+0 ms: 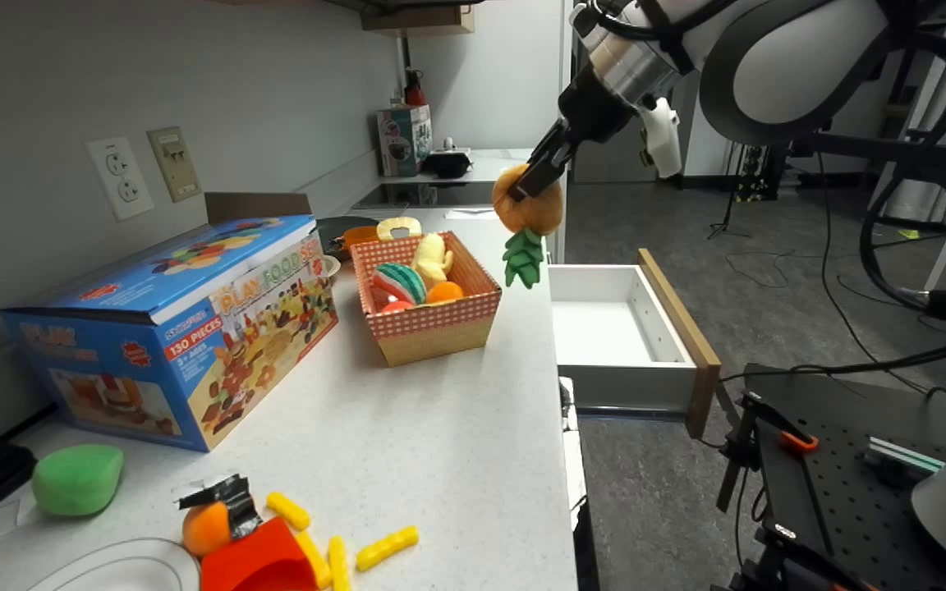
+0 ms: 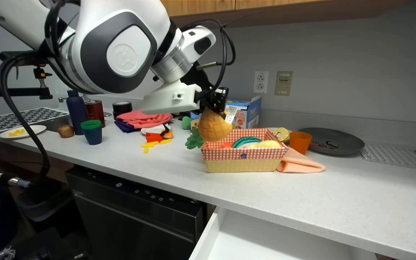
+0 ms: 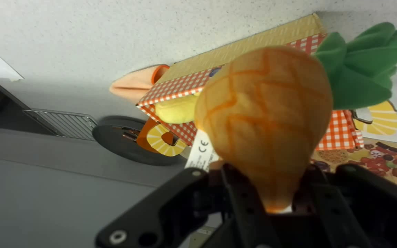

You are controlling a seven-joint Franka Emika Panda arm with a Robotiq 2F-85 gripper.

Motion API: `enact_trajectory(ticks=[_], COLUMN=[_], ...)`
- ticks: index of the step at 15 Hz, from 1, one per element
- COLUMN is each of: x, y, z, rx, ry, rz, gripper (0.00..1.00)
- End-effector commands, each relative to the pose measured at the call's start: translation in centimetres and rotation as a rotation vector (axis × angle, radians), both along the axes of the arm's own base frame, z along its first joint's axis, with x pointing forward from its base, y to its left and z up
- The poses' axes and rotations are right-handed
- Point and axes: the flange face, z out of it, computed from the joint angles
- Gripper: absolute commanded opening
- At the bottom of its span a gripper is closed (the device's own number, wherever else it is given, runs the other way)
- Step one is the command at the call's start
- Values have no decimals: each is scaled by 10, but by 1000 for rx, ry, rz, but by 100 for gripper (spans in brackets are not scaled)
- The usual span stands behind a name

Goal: Open the drawer, remove the toys inside then close the drawer

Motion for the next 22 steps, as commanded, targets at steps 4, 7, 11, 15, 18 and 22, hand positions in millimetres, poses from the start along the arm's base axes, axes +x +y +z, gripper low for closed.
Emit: enact_trajectory(ticks=[4, 7, 11, 15, 18, 22], x=[-3, -4, 18, 55, 83, 117], y=[3, 2, 7, 23, 27, 15], z=[-2, -2, 14, 28, 30, 25], rx=[5, 5, -19, -49, -71, -86], ry=[3, 4, -61, -96, -105, -98], rz=[15, 15, 23, 66, 84, 72], gripper=[19, 19, 5, 5, 5, 5])
